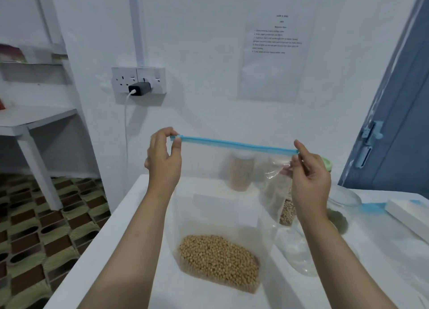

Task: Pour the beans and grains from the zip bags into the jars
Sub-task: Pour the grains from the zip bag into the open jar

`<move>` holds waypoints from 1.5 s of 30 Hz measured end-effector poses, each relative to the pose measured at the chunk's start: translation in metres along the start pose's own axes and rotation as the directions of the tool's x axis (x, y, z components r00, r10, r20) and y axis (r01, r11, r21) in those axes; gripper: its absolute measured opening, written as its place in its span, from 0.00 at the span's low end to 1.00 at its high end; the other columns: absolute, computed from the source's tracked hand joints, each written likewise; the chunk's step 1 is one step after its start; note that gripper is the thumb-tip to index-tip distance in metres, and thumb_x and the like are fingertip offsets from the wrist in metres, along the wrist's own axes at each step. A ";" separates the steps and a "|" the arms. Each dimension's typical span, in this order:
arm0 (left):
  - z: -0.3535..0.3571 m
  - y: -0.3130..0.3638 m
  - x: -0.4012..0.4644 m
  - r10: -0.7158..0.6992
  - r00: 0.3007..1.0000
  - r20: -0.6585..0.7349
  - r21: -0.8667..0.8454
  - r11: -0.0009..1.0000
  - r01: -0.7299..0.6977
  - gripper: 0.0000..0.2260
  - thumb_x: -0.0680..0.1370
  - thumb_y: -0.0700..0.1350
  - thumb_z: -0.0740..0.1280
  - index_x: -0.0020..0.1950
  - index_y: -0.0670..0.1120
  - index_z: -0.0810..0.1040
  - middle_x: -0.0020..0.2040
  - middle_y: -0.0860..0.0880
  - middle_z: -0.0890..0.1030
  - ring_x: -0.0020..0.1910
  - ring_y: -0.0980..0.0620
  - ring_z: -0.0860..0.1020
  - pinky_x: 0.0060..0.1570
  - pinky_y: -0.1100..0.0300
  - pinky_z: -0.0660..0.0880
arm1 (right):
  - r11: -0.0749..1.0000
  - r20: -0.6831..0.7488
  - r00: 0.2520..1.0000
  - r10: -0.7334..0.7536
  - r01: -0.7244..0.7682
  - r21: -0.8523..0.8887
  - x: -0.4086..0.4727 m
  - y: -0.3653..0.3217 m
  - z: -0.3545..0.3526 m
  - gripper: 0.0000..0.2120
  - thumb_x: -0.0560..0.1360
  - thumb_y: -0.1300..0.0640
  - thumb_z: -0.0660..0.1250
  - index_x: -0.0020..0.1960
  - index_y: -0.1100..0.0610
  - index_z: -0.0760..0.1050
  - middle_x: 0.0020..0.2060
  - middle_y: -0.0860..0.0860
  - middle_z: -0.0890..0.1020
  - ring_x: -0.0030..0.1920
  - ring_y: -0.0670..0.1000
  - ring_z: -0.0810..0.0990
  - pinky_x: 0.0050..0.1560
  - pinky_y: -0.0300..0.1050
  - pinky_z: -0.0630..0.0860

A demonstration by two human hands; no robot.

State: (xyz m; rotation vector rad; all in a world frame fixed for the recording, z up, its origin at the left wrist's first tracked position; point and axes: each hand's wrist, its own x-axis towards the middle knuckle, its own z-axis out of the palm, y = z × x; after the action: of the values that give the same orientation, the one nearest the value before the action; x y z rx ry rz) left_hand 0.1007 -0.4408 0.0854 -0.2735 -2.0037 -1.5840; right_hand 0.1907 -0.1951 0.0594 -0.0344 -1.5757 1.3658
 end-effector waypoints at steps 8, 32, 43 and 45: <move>0.018 -0.018 -0.027 0.024 0.999 0.029 -0.340 0.940 -0.013 0.09 0.85 0.42 0.57 0.58 0.56 0.71 0.48 0.55 0.82 0.43 0.53 0.80 0.49 0.58 0.76 | 0.918 0.101 0.994 -0.045 0.081 -0.388 -0.008 0.006 0.000 0.21 0.82 0.59 0.63 0.74 0.55 0.70 0.59 0.53 0.71 0.57 0.42 0.72 0.63 0.37 0.69; 0.025 -0.074 -0.093 0.149 0.926 0.347 -0.104 0.987 -0.119 0.25 0.80 0.51 0.64 0.74 0.66 0.60 0.54 0.58 0.81 0.58 0.54 0.77 0.57 0.69 0.70 | 0.727 0.469 0.806 -0.361 0.558 -0.400 0.008 0.012 0.044 0.20 0.81 0.60 0.63 0.72 0.49 0.73 0.45 0.47 0.73 0.40 0.42 0.72 0.38 0.42 0.72; 0.016 -0.089 -0.080 -0.016 0.987 0.158 -0.158 0.987 0.041 0.27 0.79 0.35 0.68 0.64 0.67 0.70 0.43 0.51 0.82 0.47 0.57 0.81 0.51 0.71 0.73 | 0.726 0.405 0.814 -0.416 0.566 -0.390 0.027 0.002 0.054 0.21 0.80 0.65 0.65 0.71 0.50 0.74 0.45 0.46 0.71 0.44 0.28 0.70 0.38 0.33 0.65; 0.013 -0.078 -0.064 0.006 0.992 0.124 -0.210 0.978 0.020 0.25 0.79 0.36 0.67 0.61 0.67 0.73 0.44 0.50 0.82 0.47 0.56 0.81 0.48 0.71 0.74 | 0.709 0.377 0.813 -0.444 0.576 -0.407 0.031 -0.007 0.054 0.21 0.80 0.64 0.64 0.72 0.51 0.74 0.45 0.45 0.70 0.41 0.35 0.70 0.37 0.32 0.63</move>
State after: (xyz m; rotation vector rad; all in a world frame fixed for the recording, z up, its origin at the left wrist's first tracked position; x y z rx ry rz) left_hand 0.1106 -0.4386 -0.0160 -0.4571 -1.9289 -1.8272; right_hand 0.1423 -0.2187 0.0923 0.2597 -1.9386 0.4986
